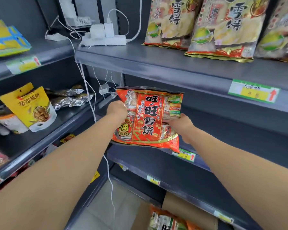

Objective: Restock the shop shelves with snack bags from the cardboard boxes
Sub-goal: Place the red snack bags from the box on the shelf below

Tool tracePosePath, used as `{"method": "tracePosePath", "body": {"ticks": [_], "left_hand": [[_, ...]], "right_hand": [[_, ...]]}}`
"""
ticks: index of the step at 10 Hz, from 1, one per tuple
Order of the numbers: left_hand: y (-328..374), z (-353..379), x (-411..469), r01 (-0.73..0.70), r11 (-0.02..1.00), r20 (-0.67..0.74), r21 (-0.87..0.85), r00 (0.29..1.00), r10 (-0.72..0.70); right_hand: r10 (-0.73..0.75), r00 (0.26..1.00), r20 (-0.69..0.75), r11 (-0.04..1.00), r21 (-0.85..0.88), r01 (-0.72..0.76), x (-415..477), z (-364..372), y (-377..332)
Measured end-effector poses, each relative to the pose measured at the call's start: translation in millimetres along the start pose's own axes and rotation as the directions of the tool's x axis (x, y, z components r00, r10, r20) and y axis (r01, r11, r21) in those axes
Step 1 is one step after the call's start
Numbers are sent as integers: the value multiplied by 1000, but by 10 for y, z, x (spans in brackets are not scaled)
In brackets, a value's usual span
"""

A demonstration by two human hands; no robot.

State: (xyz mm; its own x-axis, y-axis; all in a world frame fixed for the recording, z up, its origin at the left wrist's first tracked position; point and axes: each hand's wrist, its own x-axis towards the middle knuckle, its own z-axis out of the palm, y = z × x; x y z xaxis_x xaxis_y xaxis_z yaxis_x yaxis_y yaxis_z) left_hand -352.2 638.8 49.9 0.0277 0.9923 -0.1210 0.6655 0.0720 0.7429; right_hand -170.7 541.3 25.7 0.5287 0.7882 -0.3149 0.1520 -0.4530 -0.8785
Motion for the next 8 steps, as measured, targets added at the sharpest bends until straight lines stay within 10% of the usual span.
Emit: {"method": "tracePosePath", "body": {"ticks": [8], "left_hand": [[-269,779,2491,-116,877,71,-466,983,168]], "right_hand": [[-70,835,-545,995,26,100,1778,1211,-110]]}}
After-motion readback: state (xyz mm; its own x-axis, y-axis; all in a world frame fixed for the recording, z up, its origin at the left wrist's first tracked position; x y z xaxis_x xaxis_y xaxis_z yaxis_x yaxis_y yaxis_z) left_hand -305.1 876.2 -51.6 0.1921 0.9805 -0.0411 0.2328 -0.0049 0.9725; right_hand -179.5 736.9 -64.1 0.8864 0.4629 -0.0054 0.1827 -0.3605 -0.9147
